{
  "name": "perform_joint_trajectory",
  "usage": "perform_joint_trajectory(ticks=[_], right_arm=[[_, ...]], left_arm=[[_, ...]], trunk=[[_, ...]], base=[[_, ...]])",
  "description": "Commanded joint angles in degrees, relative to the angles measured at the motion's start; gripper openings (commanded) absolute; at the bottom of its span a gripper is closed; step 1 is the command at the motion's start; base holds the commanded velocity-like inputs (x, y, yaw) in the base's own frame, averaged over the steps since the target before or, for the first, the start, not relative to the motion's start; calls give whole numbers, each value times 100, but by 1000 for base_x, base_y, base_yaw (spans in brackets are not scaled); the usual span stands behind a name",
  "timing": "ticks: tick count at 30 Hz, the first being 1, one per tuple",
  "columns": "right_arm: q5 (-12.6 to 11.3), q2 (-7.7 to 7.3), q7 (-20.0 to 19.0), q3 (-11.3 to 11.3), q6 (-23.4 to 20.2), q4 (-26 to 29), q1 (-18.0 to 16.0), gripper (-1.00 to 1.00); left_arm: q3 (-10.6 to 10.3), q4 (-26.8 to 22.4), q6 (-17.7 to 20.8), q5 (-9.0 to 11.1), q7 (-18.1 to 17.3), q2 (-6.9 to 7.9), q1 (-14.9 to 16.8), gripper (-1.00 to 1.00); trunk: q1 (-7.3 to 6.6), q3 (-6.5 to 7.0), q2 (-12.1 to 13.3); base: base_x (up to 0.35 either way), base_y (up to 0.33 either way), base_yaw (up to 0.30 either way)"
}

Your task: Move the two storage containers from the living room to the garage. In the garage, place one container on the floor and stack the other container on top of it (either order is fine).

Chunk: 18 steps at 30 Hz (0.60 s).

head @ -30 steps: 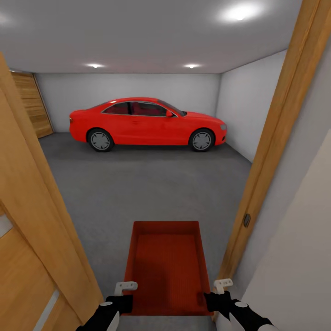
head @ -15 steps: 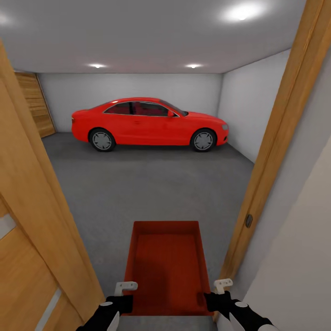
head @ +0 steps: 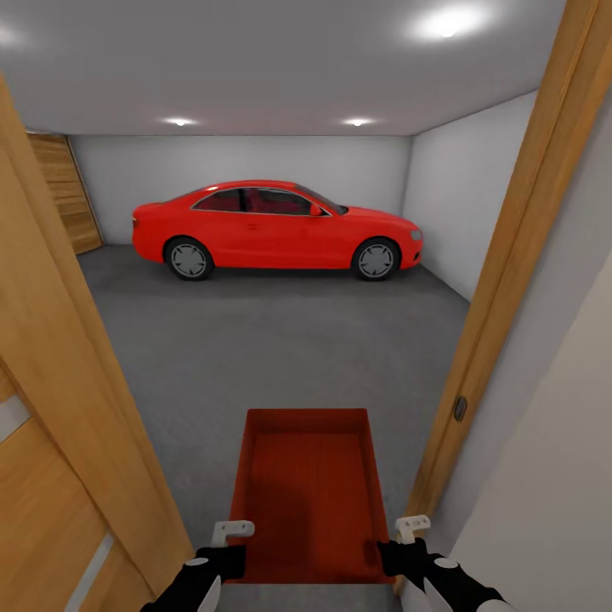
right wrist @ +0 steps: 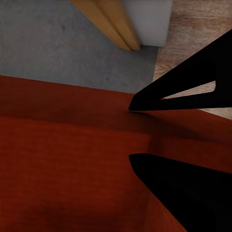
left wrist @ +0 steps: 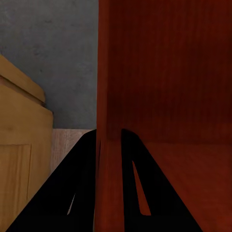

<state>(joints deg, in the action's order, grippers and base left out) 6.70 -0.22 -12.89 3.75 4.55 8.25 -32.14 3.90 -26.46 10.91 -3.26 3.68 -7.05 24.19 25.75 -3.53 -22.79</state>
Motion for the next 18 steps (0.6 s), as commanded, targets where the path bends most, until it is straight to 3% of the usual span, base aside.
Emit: perform_joint_trajectory(ticks=[1,11,18], right_arm=[[60,-110,-302,31,29,-16,-3,-100],[60,-111,-302,34,29,-16,-3,-100],[60,-111,-302,38,29,-16,-3,-100]], left_arm=[[234,-87,37,27,-9,257,6,-100],[232,-87,42,27,-9,257,6,-100],[233,-87,44,27,-8,257,6,-100]], trunk=[[3,-13,-13],[3,-13,-13],[3,-13,-13]], base=[[0,0,0],[12,0,0],[273,0,0]])
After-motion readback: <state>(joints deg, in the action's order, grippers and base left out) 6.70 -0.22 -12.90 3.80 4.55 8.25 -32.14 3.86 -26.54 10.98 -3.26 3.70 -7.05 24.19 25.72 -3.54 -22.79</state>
